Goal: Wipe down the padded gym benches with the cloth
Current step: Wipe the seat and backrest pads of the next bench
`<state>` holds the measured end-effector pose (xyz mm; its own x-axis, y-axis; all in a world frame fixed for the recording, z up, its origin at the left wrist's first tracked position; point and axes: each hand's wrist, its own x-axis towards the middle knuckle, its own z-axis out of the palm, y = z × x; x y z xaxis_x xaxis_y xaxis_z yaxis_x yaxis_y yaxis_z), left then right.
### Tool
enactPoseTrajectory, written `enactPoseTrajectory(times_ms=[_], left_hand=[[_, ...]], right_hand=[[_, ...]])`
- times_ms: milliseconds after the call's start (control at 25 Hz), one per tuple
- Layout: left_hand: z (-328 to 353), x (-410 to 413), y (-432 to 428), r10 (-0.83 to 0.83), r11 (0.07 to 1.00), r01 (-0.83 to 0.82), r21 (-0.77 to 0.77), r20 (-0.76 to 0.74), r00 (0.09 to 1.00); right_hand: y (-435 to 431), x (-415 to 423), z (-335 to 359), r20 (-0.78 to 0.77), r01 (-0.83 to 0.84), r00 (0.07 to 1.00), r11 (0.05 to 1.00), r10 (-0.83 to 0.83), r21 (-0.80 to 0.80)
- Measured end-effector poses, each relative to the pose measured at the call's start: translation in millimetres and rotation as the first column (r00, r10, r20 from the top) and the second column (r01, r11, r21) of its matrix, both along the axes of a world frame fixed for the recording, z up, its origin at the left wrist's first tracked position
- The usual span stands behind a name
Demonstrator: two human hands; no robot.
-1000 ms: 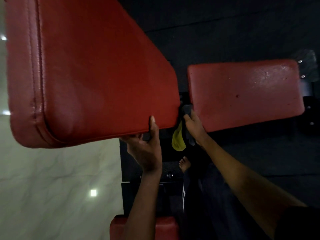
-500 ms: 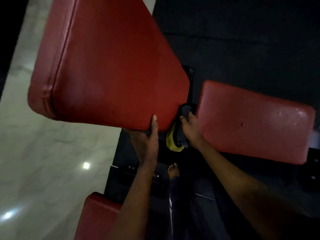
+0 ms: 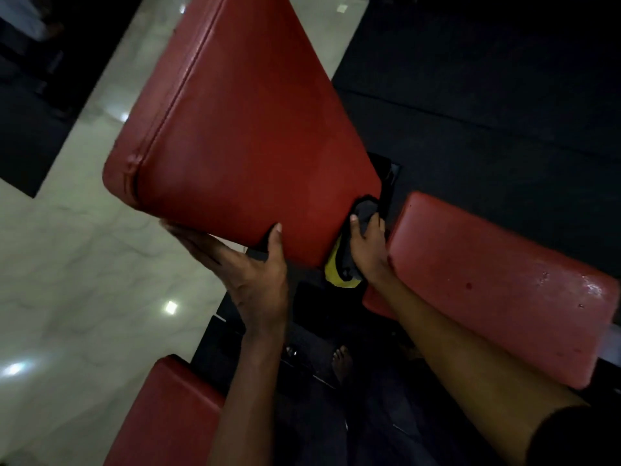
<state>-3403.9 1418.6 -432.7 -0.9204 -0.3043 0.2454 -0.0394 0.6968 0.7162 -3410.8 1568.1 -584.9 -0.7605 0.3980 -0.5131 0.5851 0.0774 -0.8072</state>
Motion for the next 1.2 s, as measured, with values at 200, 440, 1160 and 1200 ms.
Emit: enactPoseTrajectory(times_ms=[200, 440, 1160, 1200], left_hand=[[20, -4, -7, 0.013, 0.985, -0.021, -0.169, -0.044, 0.999], [34, 3, 11, 0.057, 0.998, -0.058, -0.006, -0.071, 0.996], [90, -20, 16, 0.030, 0.960, -0.092, -0.266, -0.227, 0.973], [96, -26, 14, -0.042, 0.926, -0.044, -0.375, -0.217, 0.975]], right_hand=[[-14, -14, 64, -0.400, 0.037, 0.916, 0.995, 0.005, 0.097], [-10, -24, 80, -0.555, -0.092, 0.807, 0.971, 0.203, 0.222], [12, -76, 128, -0.534, 0.062, 0.845, 0.987, 0.026, 0.146], [11, -78, 134, -0.571, 0.049, 0.819, 0.985, 0.056, 0.167]])
